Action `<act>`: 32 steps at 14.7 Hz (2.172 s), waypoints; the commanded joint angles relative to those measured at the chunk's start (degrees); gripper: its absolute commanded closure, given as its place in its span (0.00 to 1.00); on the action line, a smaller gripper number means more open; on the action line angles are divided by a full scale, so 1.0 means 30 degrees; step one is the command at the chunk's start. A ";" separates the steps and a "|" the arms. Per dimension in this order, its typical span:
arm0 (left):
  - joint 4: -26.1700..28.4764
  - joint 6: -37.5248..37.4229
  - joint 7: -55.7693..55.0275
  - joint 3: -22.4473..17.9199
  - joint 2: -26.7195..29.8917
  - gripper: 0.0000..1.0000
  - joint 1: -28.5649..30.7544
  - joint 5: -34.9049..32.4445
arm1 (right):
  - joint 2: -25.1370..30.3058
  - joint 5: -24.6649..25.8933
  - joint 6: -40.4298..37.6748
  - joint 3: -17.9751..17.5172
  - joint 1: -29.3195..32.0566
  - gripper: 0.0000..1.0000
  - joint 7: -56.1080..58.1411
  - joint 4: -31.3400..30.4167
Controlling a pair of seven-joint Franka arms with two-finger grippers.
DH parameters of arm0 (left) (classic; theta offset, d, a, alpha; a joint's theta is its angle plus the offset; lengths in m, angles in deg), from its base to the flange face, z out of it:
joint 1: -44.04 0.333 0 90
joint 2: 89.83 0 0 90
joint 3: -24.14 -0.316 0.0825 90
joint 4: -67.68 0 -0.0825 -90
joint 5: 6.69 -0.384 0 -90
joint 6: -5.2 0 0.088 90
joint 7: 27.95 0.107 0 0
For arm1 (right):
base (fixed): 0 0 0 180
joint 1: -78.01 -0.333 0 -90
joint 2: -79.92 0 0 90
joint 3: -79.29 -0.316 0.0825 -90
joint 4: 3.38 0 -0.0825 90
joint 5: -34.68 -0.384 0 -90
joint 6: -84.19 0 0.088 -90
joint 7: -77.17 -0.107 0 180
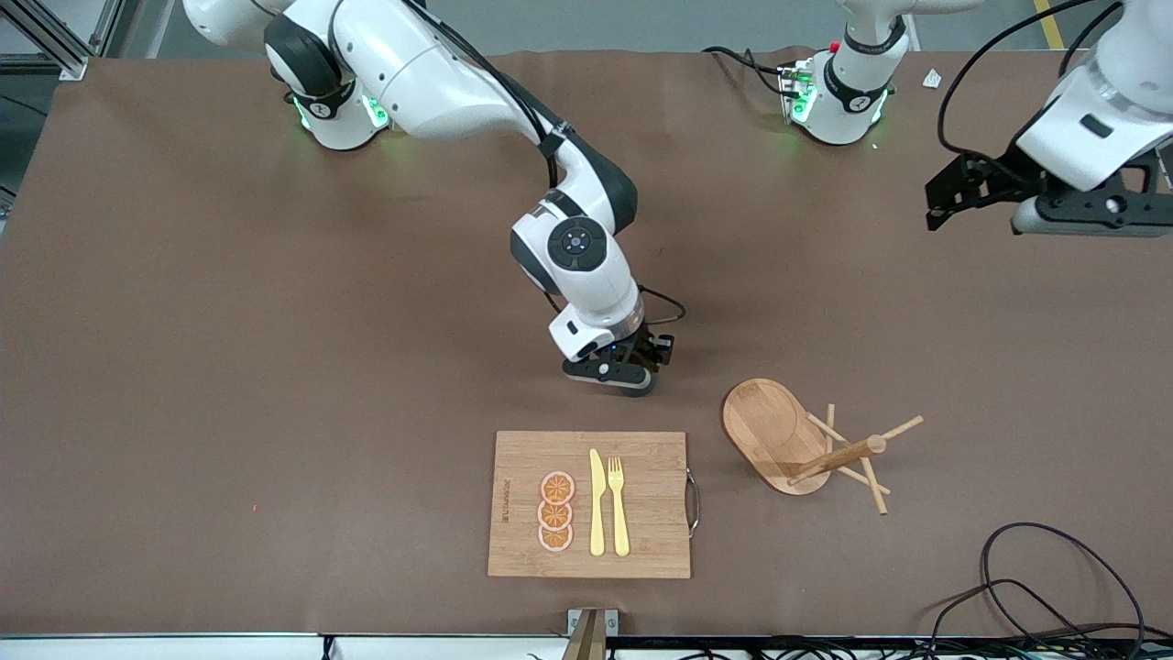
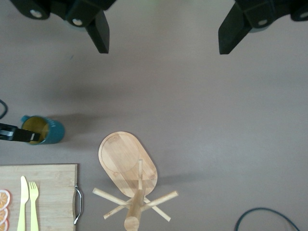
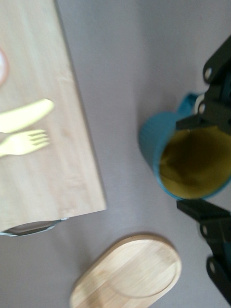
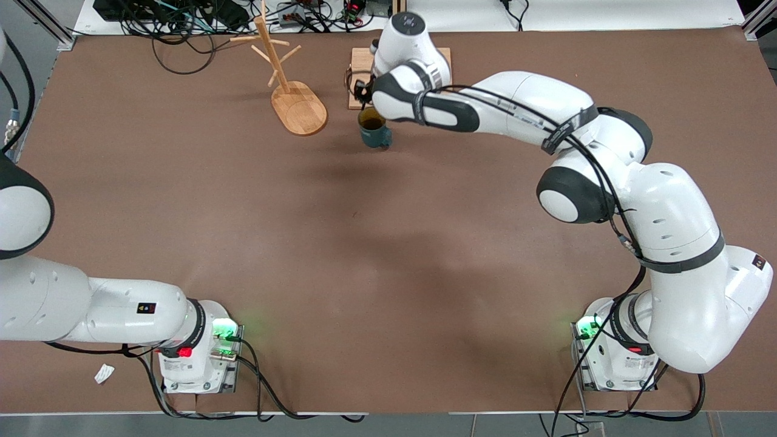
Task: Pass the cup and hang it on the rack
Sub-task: 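Carry the mug toward the table middle while the left gripper approaches, then grasp the mug handle with the left gripper while the right gripper releases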
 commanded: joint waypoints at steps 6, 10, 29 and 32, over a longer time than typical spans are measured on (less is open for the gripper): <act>-0.1771 0.0386 -0.7327 0.3978 -0.2695 0.00 -0.0229 -0.0581 | 0.3714 0.0319 -0.3795 0.1132 0.4973 0.00 0.5404 -0.0385; -0.1770 0.1938 -1.1688 0.4981 -0.4244 0.00 -0.2127 -0.3653 | 0.5737 0.0378 -0.7194 0.1366 0.7990 0.00 0.6255 -0.1029; -0.4142 0.5778 -3.5193 0.4747 -1.5555 0.12 -1.1008 -1.9010 | 1.8399 0.2456 -0.9859 0.1249 1.3535 0.00 1.6280 -1.1321; -0.5254 0.5779 -3.6042 0.3639 -1.6990 0.14 -1.2294 -1.9248 | 1.8252 0.2546 -1.1827 0.1424 1.4060 0.00 1.6280 -0.8973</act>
